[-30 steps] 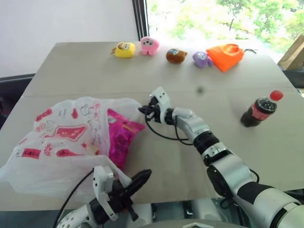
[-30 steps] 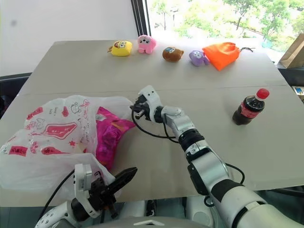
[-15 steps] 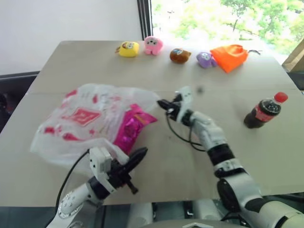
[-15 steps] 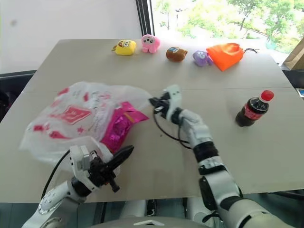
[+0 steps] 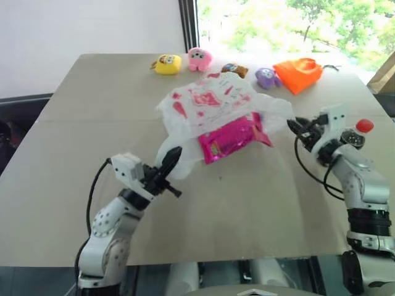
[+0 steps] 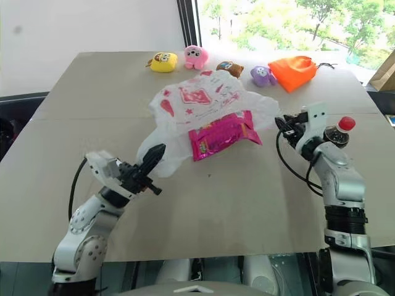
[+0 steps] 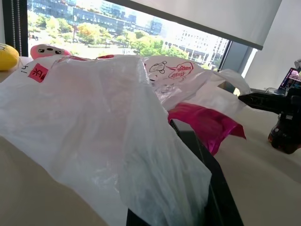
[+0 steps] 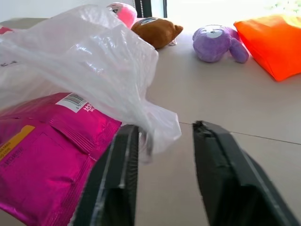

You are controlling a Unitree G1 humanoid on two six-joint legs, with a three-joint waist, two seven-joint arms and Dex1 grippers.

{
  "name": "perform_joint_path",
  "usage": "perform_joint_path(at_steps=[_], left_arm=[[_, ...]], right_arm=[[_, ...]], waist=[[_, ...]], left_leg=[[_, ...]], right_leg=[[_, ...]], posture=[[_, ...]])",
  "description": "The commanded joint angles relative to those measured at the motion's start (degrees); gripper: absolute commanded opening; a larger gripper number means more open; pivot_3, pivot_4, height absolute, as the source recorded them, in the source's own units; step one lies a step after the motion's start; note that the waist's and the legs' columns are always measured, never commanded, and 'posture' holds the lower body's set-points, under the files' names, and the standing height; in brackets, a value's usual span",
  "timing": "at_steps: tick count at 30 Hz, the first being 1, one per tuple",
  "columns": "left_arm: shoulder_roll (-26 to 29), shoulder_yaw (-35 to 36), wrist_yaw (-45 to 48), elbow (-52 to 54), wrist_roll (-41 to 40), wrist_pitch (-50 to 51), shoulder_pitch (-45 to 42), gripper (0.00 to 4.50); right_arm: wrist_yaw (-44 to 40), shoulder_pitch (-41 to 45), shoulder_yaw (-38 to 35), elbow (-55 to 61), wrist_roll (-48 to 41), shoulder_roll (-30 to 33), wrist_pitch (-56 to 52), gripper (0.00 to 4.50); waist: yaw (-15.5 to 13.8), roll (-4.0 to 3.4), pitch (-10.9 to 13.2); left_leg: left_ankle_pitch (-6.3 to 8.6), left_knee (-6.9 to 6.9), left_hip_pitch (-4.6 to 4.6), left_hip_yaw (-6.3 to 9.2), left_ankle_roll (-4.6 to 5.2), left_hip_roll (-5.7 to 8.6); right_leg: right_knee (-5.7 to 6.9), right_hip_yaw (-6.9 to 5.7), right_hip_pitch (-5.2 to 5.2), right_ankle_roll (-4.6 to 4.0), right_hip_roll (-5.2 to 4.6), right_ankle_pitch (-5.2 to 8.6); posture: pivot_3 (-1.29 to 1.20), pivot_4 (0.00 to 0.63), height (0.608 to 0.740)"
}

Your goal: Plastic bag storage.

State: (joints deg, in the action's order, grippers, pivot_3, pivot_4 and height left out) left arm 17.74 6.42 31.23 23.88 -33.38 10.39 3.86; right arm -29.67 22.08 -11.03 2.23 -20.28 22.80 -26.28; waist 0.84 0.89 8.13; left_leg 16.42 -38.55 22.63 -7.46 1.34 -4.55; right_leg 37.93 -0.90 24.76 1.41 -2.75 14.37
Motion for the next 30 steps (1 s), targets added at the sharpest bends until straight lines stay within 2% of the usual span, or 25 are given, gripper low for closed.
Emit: perform_joint_path(at_steps=[1, 3, 5, 9, 12, 16, 20, 24, 30], left_arm=[[-0.82, -0.25, -0.19, 0.63, -0.48, -0.37, -2.01, 0.00], [-1.31, -0.60, -0.38, 0.58, -0.25, -0.22, -2.61, 0.00], [-1.81, -1.05, -0.29, 0.40, -0.08, -0.11, -2.70, 0.00], [-2.37, -1.57, 0.13, -0.31, 0.45, -0.24, -2.82, 0.00], [-2.81, -2.08, 0.18, -0.89, 0.61, -0.33, -3.30, 0.00], [-3.31, -2.92, 0.60, -1.74, 1.03, -0.77, -3.24, 0.00], [-3.83, -3.47, 1.17, -2.76, 1.33, -0.84, -3.42, 0.00], [-4.06, -3.89, 1.98, -4.10, 1.57, -1.04, -3.94, 0.00], [-3.99, -4.24, 3.27, -5.78, 1.46, -0.90, -4.79, 0.00]], right_arm=[[-1.74, -1.82, 0.89, 7.19, 0.45, 0.79, 5.52, 3.71], [-0.78, -3.05, 1.08, 9.47, 3.47, 1.88, 9.98, 4.45], [0.28, -3.63, 1.21, 11.44, 8.34, 3.78, 16.78, 4.45], [3.71, -0.85, -2.28, 15.26, 7.75, 4.09, 19.10, 4.45], [5.87, 2.89, -7.86, 15.58, 7.42, 8.97, 15.09, 4.45], [5.26, 2.54, -14.41, 15.73, 2.41, 14.19, 7.35, 4.45], [0.02, -4.06, -23.57, 17.55, -8.01, 18.33, -2.01, 4.45], [-3.25, -12.58, -29.92, 19.78, -14.97, 19.16, -6.99, 4.45], [-1.84, -22.18, -29.90, 22.74, -17.49, 15.27, -8.87, 4.45]], waist=[[-0.05, 0.00, 0.00], [-0.09, 0.00, 0.00], [-0.12, 0.00, 0.00], [0.00, 0.00, 0.00], [-0.18, -0.01, 0.01], [-0.71, 0.02, 0.00], [-0.98, 0.02, 0.00], [-1.30, 0.01, -0.01], [-0.83, -0.01, -0.04]], left_leg=[[0.00, 0.00, 0.01, 0.01, 0.00, 0.00], [0.00, 0.00, 0.02, 0.00, 0.00, 0.00], [0.00, -0.01, 0.02, 0.01, 0.00, 0.01], [-0.01, -0.05, -0.01, 0.01, -0.01, 0.02], [-0.03, -0.08, -0.01, 0.02, -0.04, 0.01], [-0.02, -0.13, 0.02, 0.06, -0.03, 0.02], [-0.02, -0.10, 0.03, 0.08, -0.02, 0.02], [-0.02, -0.10, 0.00, 0.10, -0.01, 0.03], [-0.01, -0.13, -0.17, 0.14, 0.02, 0.04]], right_leg=[[0.00, 0.00, 0.00, 0.00, 0.00, 0.00], [-0.02, 0.00, 0.00, 0.01, -0.01, 0.00], [-0.02, -0.01, -0.01, 0.01, -0.02, 0.00], [0.01, 0.00, -0.02, 0.02, -0.01, 0.00], [0.05, -0.02, -0.02, 0.01, 0.00, 0.00], [-0.03, -0.07, -0.08, 0.01, -0.02, 0.00], [-0.06, -0.06, -0.09, 0.01, -0.02, 0.00], [-0.02, -0.05, -0.11, 0.02, -0.01, 0.00], [0.02, 0.07, -0.23, 0.04, 0.02, -0.01]], posture=[[0.00, 0.150, 0.740], [0.00, 0.150, 0.740], [0.00, 0.150, 0.740], [0.00, 0.150, 0.740], [0.00, 0.150, 0.740], [0.00, 0.150, 0.740], [0.00, 0.150, 0.740], [0.00, 0.150, 0.740], [0.00, 0.150, 0.740]])
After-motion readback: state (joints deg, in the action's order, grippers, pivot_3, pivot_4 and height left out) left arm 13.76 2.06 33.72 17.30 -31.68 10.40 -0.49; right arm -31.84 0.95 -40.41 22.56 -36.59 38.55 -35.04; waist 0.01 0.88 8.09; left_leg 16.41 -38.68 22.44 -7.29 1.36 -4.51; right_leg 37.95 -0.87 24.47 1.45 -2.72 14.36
